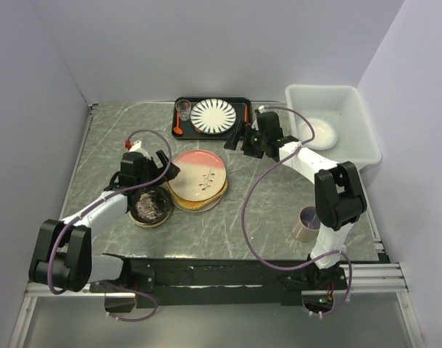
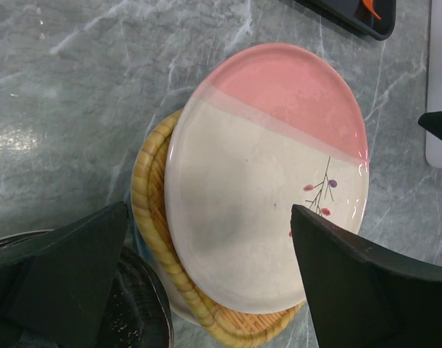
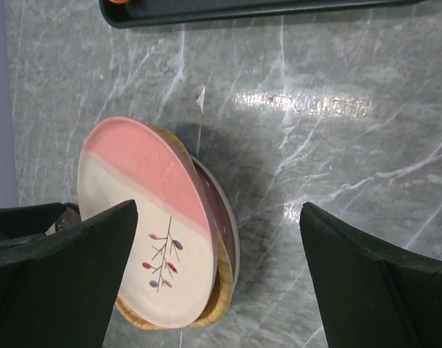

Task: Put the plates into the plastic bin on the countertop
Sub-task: Pick up the plate at the center of the board.

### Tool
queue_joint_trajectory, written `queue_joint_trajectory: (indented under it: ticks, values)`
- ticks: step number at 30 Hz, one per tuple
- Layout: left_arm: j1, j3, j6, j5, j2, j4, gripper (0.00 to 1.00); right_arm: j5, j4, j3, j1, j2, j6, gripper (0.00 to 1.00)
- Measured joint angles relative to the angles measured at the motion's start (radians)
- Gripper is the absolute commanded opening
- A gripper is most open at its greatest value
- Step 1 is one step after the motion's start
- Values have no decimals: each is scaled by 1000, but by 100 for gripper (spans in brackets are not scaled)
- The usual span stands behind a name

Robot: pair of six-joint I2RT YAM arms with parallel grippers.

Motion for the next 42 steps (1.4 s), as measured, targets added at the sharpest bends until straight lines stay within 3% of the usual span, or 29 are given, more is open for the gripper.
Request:
queue_joint_trajectory:
  ticks: [25, 42]
  values:
    - [-51, 26, 0, 41, 153, 114, 97, -34, 23, -35, 0, 2, 2, 100]
    - [-52, 32, 0, 66, 200, 182, 97, -206, 160, -137, 0, 19, 7, 100]
